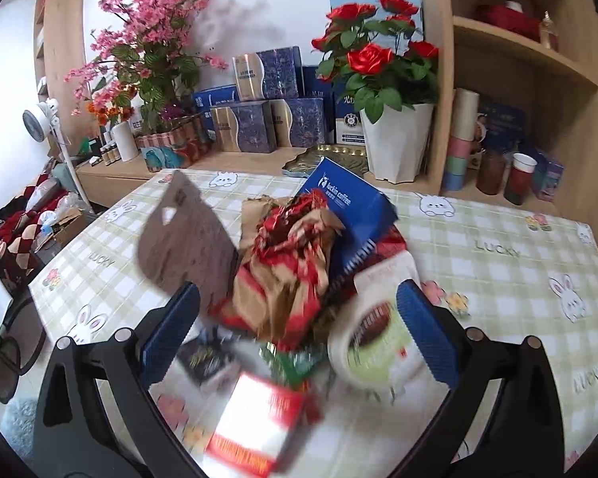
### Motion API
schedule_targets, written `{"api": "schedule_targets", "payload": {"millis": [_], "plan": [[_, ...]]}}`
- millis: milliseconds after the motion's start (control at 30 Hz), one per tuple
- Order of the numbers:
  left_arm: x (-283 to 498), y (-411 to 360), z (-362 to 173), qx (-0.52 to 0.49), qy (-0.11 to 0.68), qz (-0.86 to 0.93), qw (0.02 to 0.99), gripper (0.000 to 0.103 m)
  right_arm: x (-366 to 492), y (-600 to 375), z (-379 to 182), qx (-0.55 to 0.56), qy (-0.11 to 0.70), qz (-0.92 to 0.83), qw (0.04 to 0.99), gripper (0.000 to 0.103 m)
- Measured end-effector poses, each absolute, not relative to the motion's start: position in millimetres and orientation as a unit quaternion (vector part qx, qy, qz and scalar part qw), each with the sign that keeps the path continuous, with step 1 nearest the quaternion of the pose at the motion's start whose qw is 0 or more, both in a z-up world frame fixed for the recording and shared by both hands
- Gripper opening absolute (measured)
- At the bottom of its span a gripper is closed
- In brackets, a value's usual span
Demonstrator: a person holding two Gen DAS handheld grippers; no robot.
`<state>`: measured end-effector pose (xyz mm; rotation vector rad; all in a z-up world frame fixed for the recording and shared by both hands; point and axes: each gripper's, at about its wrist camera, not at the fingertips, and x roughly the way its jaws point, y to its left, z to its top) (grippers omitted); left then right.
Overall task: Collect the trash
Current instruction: 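Reach the right tool to the red-brown gift wrap and close on it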
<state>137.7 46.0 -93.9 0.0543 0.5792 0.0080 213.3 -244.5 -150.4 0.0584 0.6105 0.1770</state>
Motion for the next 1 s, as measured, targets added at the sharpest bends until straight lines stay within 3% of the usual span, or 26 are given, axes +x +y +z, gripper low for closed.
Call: {"api": "schedule_targets", "payload": {"millis": [233,333,400,500,833,1000], "plan": [[157.3,61.8,-104.3,0.003,0.289,0.037,0.957,0.098,250.6,-234.8,-166.9,0.049,0.324,0.084,0.941,0.092],[162.2,62.2,-108.2,-0.007,0.301,0.025,0.953,0.098,257.4,-229.5,-177.4,0.034,0.351,0.077,0.933,0.08],[160.3,59.5,-107.5,-0.005,0.296,0.012,0.955,0.098,255.4,-229.2,-179.7,0.035,0.357,0.093,0.929,0.062],[154.8,45.8,-104.4,0.02,0.284,-0.007,0.958,0.098,249.8,-229.4,-172.3,0.03,0.349,0.099,0.931,0.049],[160.3,27.2,-103.5,-0.039,0.315,-0.08,0.945,0.097,211.8,-242.7,-141.4,0.045,0.288,0.094,0.952,0.046],[169.3,21.4,-106.9,-0.065,0.333,-0.111,0.934,0.086,196.6,-264.7,-137.9,0.087,0.276,0.077,0.954,0.046]]}}
